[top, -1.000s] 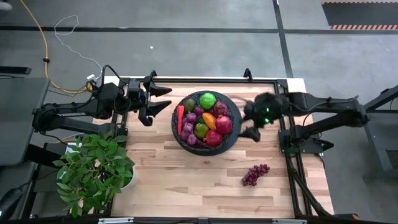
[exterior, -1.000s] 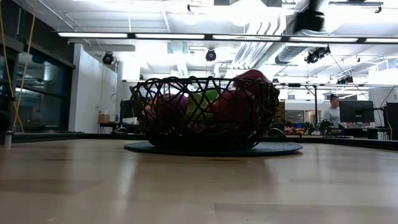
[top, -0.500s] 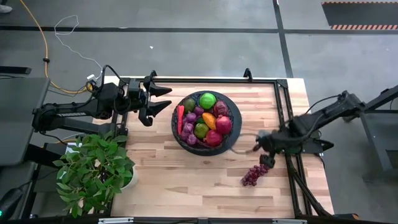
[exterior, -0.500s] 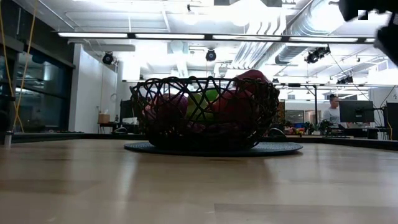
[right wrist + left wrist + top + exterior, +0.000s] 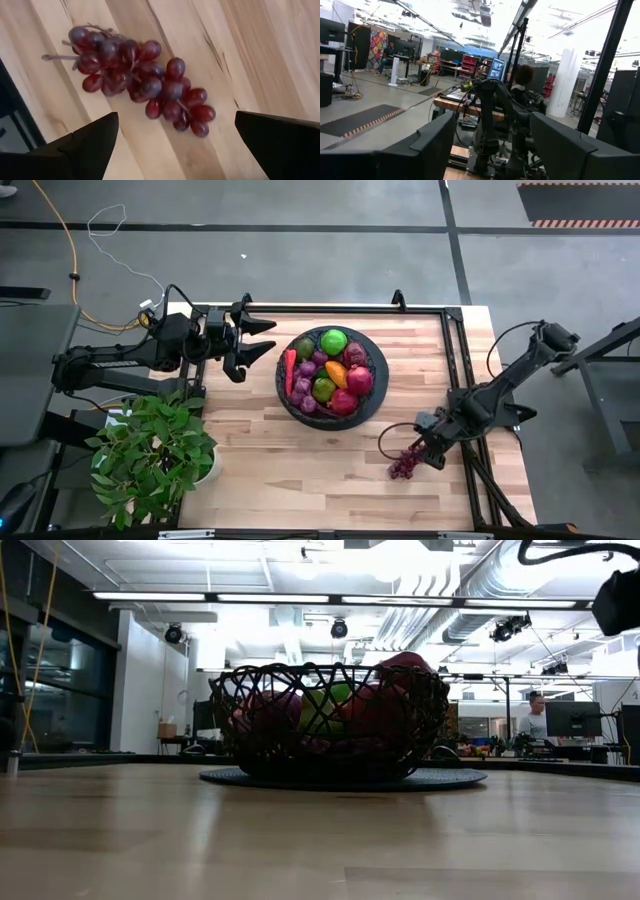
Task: Build produce basket
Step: Put the violet grapes into basket
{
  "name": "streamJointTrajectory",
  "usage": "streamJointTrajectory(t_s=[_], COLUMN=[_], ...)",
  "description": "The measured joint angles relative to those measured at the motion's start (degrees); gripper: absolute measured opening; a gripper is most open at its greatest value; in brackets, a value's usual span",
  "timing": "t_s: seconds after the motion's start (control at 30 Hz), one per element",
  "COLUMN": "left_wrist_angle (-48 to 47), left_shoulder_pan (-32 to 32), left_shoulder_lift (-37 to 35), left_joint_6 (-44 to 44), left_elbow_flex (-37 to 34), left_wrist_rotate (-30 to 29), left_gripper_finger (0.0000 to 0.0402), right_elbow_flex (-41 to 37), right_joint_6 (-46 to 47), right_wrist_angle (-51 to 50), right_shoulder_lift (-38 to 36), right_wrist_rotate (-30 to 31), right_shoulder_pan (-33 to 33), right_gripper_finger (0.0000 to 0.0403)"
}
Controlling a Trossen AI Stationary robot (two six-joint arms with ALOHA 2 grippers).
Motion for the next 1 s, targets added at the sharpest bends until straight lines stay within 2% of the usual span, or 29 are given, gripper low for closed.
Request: streamJointTrajectory(t_s=[0.3, 0.63, 1.0], left_wrist_angle=[0.0, 0.0, 0.0], left_shoulder_pan=[0.0, 0.0, 0.0], left_shoulder_lift=[0.0, 0.0, 0.0], left_joint_6=[0.0, -2.1, -2.1], left_elbow_flex=[0.0, 0.0, 0.0], left_wrist_rotate=[-1.3, 0.7, 0.1], left_gripper_finger=[0.0247, 0.0247, 0.0247], right_elbow_flex=[-5.0, -6.6, -6.6], right_joint_6=[-3.1, -6.0, -12.2], right_wrist_angle=[4.3, 5.8, 5.8], right_shoulder_lift=[0.1, 1.6, 5.2], right_wrist_rotate=[1.7, 3.3, 5.9], right_shoulder_pan=[0.2, 0.2, 0.2], right_gripper_finger=[0.035, 0.0348, 0.0348])
